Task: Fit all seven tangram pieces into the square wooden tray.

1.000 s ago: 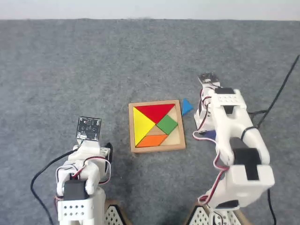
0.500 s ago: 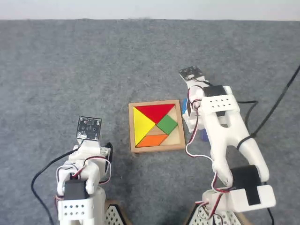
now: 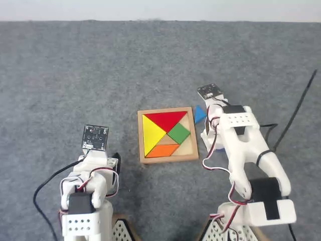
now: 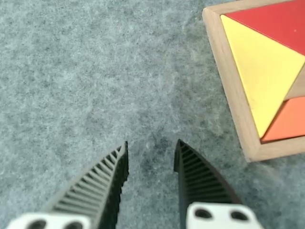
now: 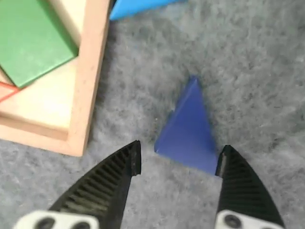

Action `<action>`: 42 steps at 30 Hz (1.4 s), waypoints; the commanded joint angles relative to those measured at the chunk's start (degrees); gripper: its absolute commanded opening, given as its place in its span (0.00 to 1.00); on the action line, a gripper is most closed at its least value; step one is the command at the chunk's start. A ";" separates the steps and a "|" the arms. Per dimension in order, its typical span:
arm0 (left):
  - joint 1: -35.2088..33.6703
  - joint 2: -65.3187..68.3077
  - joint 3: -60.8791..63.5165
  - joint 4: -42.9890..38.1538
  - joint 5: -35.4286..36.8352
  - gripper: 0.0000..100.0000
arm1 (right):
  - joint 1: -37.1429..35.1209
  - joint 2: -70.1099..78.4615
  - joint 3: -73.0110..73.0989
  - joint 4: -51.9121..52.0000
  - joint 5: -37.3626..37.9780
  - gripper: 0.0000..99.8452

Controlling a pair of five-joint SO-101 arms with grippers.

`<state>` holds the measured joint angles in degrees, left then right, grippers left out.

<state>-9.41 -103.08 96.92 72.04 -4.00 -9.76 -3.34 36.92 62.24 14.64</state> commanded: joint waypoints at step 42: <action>0.09 -1.58 -0.48 0.53 -0.35 0.15 | 13.76 17.89 -30.59 9.80 -1.58 0.17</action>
<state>-9.41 -103.08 96.92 72.04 -4.00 3.69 13.36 17.32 67.96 12.09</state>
